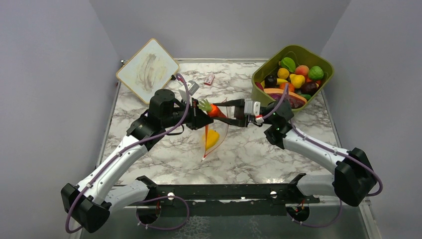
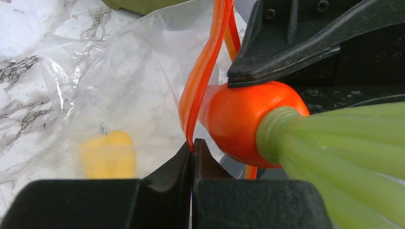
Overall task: Place the food in the zip-top bag and seal the zipper
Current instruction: Place the fake vegetable in the zipper food storage bag.
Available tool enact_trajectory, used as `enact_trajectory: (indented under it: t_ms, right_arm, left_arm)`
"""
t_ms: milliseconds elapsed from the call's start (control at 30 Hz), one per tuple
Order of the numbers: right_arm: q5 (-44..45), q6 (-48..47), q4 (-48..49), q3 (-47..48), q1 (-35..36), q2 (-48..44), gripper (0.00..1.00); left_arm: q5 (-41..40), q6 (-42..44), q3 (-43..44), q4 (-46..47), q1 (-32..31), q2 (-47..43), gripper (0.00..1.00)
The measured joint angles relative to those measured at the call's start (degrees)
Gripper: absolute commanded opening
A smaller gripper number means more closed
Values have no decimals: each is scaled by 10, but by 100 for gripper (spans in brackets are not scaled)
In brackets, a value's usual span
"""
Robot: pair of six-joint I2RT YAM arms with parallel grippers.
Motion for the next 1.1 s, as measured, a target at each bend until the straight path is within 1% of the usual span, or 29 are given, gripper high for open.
enact_trajectory:
  t_ms: [67,133,267,433,600,700,767,800,933,1000,1100]
  right_arm:
    - [4,-12,-19,0,0,-14,32]
    - [9,-23,-35,-2,0,-27,32]
    - [19,-45,-77,-11,0,-51,43]
    - [25,-71,-127,-18,0,-65,47]
    - [32,-83,-157,-19,0,-67,48]
    - [39,-83,-166,-19,0,-67,54]
    - [40,-82,-170,-19,0,-67,54]
    - [40,-83,-174,-19,0,-67,52]
    - [40,-83,-184,-20,0,-67,33]
    - [40,-83,-187,-22,0,-68,30]
    - [40,-83,-193,-22,0,-68,31]
  left_arm:
    - [0,0,0,0,0,-1,0]
    - [0,0,-1,0,0,-2,0]
    - [0,0,-3,0,0,-6,0]
    - [-1,-1,-4,0,0,-10,0]
    - [0,-8,-4,1,0,-12,0]
    - [0,-13,-4,2,0,-18,0]
    - [0,-14,-4,3,0,-23,0]
    - [0,-14,-4,3,0,-25,0]
    - [0,-15,-4,7,0,-32,0]
    - [0,-15,-4,7,0,-32,0]
    - [0,-15,-4,7,0,-32,0]
